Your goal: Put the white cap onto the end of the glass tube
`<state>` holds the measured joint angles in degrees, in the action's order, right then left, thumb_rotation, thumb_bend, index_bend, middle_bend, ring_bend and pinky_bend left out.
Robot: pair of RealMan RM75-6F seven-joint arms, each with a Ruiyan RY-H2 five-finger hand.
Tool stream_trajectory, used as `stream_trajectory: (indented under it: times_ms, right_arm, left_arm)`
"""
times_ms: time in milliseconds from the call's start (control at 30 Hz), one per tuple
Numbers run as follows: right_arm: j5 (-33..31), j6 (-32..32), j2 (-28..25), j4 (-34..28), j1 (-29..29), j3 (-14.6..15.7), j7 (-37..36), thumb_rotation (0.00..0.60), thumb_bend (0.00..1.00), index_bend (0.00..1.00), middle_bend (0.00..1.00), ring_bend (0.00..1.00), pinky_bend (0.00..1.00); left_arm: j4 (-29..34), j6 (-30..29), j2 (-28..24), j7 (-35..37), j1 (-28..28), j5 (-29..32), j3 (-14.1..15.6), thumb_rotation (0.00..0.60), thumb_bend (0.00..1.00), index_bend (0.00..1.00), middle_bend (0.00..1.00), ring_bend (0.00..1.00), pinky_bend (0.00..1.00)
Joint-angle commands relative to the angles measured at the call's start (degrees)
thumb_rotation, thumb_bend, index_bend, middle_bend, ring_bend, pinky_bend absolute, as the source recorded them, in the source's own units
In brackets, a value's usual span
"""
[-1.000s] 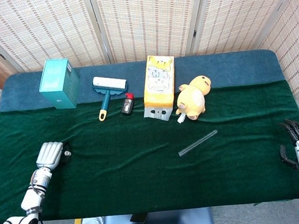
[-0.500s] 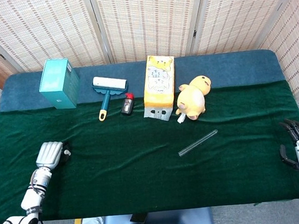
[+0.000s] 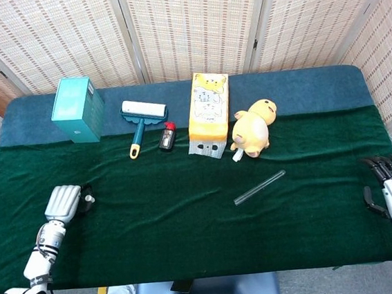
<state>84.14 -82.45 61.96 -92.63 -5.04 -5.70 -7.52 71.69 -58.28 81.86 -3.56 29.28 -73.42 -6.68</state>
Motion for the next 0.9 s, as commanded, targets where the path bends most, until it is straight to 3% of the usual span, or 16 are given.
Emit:
stream_trajectory:
  times_ms: [33, 133, 267, 333, 400, 533, 667, 900]
  right_arm:
    - [0.2, 1.4, -0.2, -1.0, -1.5, -0.4, 2.8, 0.600, 0.63, 0.20, 0.33, 0.23, 0.09]
    - [0.3, 3.1, -0.1, -1.6, -3.1, -0.8, 5.4, 0.600, 0.49, 0.22, 0.48, 0.40, 0.28]
    - [1.4, 6.2, 0.6, -2.5, -6.0, -0.9, 10.3, 0.600, 0.40, 0.28, 0.67, 0.70, 0.77]
    - [1.6, 8.7, 1.1, -3.1, -7.9, -0.9, 12.5, 0.600, 0.40, 0.30, 0.75, 0.82, 0.93]
    - [1.3, 11.3, 2.1, -3.0, -9.8, -1.0, 14.7, 0.600, 0.40, 0.31, 0.82, 0.90, 0.99]
    - [0.6, 16.2, 4.8, -2.1, -13.4, -0.9, 18.8, 0.600, 0.40, 0.35, 0.93, 0.99, 1.00]
    - [-1.5, 21.5, 6.5, -1.8, -16.3, -0.4, 22.1, 0.600, 0.40, 0.38, 0.97, 1.00, 1.00]
    - [-4.5, 25.2, 11.1, 1.1, -19.7, -0.6, 26.6, 0.600, 0.40, 0.40, 0.98, 1.00, 1.00]
  left_arm:
    - [3.0, -1.6, -1.9, 0.0, -0.7, -0.6, -0.2, 0.600, 0.47, 0.57, 1.00, 0.92, 0.82]
    - [4.8, -2.6, -2.6, -0.3, -1.1, -1.0, 0.0, 0.600, 0.47, 0.57, 1.00, 0.92, 0.82]
    - [7.2, -3.7, -3.7, -0.9, -1.5, -1.4, 0.1, 0.600, 0.47, 0.57, 1.00, 0.92, 0.82]
    - [8.2, -4.3, -4.1, -1.2, -1.7, -1.6, 0.2, 0.600, 0.47, 0.57, 1.00, 0.92, 0.82]
    - [8.9, -4.7, -4.4, -1.5, -2.0, -1.8, 0.3, 0.600, 0.47, 0.57, 1.00, 0.92, 0.82]
    - [9.9, -5.3, -4.8, -1.9, -2.4, -2.0, 0.6, 0.600, 0.47, 0.57, 1.00, 0.92, 0.82]
    - [10.5, -5.5, -5.2, -2.3, -2.8, -1.9, 1.0, 0.600, 0.47, 0.57, 1.00, 0.92, 0.82]
    - [10.5, -5.7, -5.3, -2.0, -3.3, -1.5, 1.2, 0.600, 0.47, 0.57, 1.00, 0.92, 0.82]
